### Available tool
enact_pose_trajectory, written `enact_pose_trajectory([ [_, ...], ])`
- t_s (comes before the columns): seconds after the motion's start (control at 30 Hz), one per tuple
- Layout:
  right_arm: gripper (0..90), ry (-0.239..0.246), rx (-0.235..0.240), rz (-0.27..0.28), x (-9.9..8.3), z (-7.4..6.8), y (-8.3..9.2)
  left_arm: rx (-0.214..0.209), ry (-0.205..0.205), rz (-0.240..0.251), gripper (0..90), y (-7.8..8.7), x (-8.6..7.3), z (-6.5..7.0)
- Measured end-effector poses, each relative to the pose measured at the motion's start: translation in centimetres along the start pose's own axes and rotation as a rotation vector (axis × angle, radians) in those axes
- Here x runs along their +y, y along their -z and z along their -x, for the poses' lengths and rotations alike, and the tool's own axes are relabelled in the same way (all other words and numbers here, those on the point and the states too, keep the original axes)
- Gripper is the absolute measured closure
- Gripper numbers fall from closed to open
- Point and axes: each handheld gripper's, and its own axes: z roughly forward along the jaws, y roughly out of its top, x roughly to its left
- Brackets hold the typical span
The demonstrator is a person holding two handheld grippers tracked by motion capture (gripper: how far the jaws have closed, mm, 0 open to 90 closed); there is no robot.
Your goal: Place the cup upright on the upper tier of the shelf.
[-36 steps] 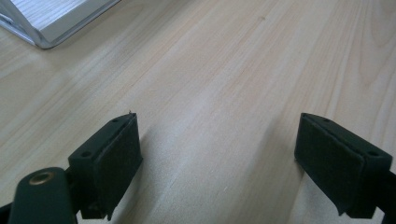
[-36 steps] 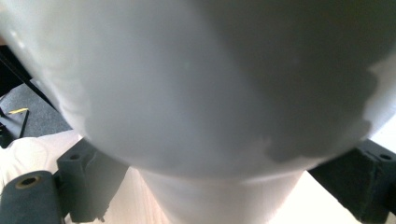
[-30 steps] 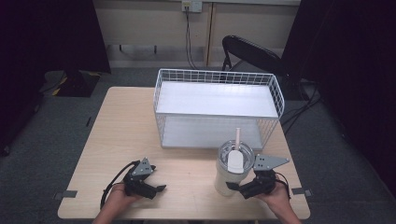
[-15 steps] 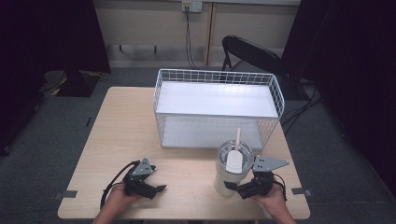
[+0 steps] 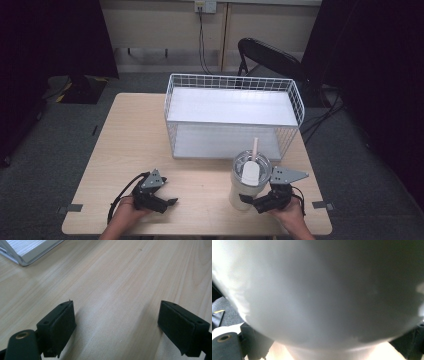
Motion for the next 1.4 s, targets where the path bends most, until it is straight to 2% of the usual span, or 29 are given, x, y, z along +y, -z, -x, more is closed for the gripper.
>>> enact_pose_trajectory([
  [0.2,7.9,0.005,-0.001,-0.003,0.0,0.0,0.1,0.001,0.0,0.0,13.9,0.0,0.0,0.0],
  [0.7,8.1,0.001,-0.017,0.052,-0.5,-0.2,0.0,0.001,0.0,-0.001,13.9,0.0,0.0,0.0],
  [0.87,9.4,0.035,-0.044,0.069,-0.6,-0.6,0.1,0.0,0.0,-0.001,13.9,0.0,0.0,0.0],
  [1.03,9.8,0.033,-0.051,0.083,-0.6,-0.7,0.2,0.0,-0.001,-0.001,13.9,0.0,0.0,0.0],
  [1.2,10.0,0.046,-0.042,0.083,-0.2,-1.1,0.2,0.0,0.0,-0.001,13.9,0.0,0.0,0.0],
  [1.3,10.1,0.046,-0.032,0.12,0.4,-1.3,0.6,-0.002,-0.002,0.0,13.9,0.0,0.0,0.0],
  [1.4,10.1,0.048,-0.037,0.128,0.8,-1.3,0.9,-0.002,-0.002,-0.001,13.9,0.0,0.0,0.0],
])
